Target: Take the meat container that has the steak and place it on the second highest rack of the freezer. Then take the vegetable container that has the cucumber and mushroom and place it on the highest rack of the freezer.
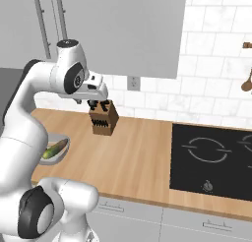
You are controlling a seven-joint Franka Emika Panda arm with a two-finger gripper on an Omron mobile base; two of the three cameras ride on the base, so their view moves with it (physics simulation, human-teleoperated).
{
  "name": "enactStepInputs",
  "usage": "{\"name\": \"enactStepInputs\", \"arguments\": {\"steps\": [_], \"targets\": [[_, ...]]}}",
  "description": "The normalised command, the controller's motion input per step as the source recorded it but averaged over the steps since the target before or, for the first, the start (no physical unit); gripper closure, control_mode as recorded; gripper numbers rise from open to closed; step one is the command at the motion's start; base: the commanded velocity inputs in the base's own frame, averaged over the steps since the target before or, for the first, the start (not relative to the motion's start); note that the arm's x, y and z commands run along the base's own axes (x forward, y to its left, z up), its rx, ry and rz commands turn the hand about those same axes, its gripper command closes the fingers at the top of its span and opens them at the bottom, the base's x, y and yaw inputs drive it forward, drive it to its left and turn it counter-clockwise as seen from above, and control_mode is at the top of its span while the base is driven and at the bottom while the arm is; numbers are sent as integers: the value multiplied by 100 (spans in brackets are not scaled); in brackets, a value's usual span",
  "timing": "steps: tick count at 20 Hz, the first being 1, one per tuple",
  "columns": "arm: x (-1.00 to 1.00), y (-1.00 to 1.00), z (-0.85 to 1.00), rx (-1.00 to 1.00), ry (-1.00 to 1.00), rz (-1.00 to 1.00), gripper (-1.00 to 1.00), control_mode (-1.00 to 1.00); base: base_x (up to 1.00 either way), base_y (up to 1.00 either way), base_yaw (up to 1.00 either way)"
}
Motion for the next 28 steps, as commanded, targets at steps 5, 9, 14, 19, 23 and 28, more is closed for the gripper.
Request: {"name": "enactStepInputs", "arguments": {"steps": [5,9,14,19,23,28], "targets": [[-12,42,-26,-1,0,9,-100,-100,0,0,0],[-18,82,-51,-5,4,73,-100,-100,0,0,0],[-20,92,-60,-1,8,84,-100,-100,0,0,0],[-39,100,-57,-9,3,70,-100,-100,0,0,0],[-75,86,-69,-9,0,48,-100,-100,0,0,0],[-36,4,-73,1,0,25,-100,-100,0,0,0]]}}
